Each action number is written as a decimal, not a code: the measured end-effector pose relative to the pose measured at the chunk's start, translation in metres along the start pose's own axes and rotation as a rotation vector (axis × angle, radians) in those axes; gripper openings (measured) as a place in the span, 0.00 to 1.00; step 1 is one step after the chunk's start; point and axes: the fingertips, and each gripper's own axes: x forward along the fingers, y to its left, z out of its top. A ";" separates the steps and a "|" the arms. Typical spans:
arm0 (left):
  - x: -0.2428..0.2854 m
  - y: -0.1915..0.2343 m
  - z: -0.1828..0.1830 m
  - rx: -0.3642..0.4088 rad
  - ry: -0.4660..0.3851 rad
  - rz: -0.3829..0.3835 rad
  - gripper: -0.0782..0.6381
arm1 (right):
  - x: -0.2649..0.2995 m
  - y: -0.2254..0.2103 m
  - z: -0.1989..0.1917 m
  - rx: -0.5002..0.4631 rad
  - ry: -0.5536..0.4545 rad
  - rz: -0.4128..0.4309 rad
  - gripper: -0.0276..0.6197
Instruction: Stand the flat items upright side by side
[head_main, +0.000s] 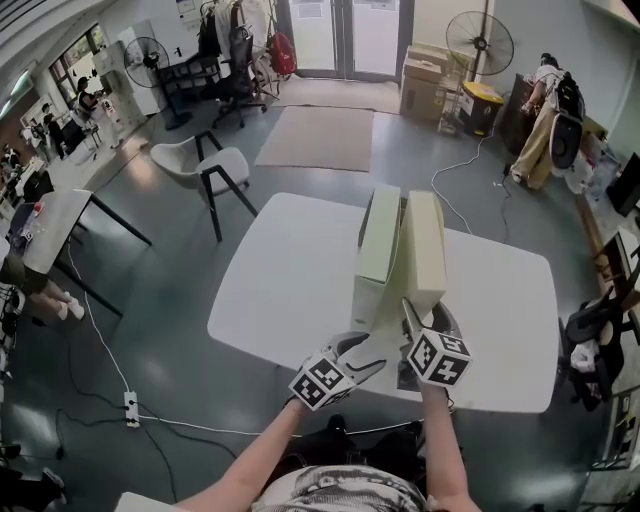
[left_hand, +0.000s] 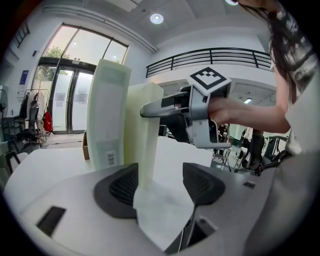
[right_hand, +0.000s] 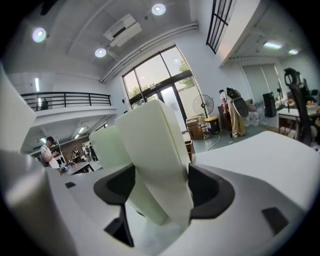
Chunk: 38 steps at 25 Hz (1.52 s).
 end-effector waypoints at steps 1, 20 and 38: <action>0.000 0.001 0.000 0.000 -0.001 -0.001 0.51 | 0.000 0.001 0.000 0.019 0.007 0.011 0.55; 0.010 -0.001 0.000 -0.006 0.012 0.001 0.51 | 0.007 0.027 -0.005 0.154 0.027 0.093 0.57; -0.003 -0.011 -0.007 -0.020 0.002 -0.014 0.50 | -0.017 0.031 -0.007 -0.005 0.002 0.139 0.56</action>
